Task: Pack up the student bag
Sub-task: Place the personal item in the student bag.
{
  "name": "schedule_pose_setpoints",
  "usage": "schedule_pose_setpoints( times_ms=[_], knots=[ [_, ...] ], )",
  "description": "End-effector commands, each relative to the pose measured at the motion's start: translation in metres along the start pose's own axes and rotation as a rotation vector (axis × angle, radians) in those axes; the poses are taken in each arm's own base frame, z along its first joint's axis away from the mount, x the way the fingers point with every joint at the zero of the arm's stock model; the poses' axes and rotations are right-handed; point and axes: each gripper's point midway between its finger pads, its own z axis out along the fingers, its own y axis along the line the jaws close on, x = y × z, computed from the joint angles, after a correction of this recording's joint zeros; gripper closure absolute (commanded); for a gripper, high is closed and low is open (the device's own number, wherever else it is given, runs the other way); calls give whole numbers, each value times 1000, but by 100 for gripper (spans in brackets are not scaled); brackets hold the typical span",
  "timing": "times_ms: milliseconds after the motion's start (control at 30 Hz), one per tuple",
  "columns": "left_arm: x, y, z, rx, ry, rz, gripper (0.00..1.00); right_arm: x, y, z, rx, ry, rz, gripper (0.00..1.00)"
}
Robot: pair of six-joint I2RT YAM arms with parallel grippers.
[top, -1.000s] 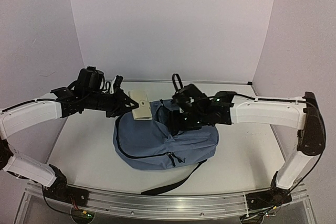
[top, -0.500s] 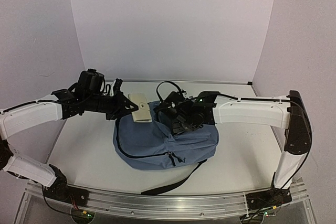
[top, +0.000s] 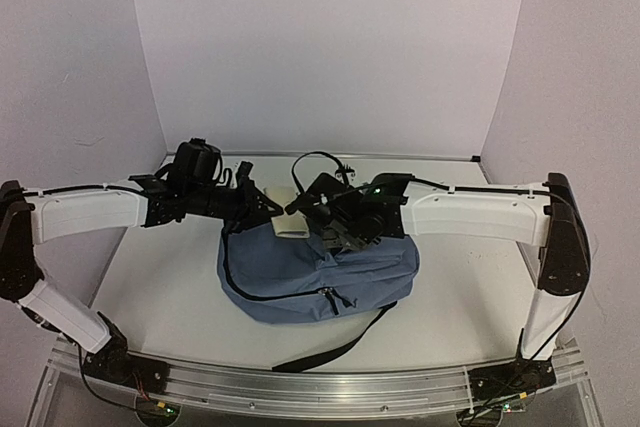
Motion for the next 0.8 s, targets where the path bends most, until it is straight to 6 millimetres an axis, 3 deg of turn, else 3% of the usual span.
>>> schedule_pose_setpoints(
  times_ms=[0, 167, 367, 767],
  knots=[
    [-1, -57, 13, 175, 25, 48, 100, -42, -6, -28, -59, -97, 132, 100],
    [12, -54, 39, 180, 84, 30, 100, -45, -5, -29, -76, -106, 192, 100],
    [20, -54, 52, 197, 114, 16, 100, -52, -2, -34, -106, -125, 245, 100],
    [37, -22, 76, 151, 144, -67, 100, -75, -21, -54, -109, -220, 371, 100]
  ],
)
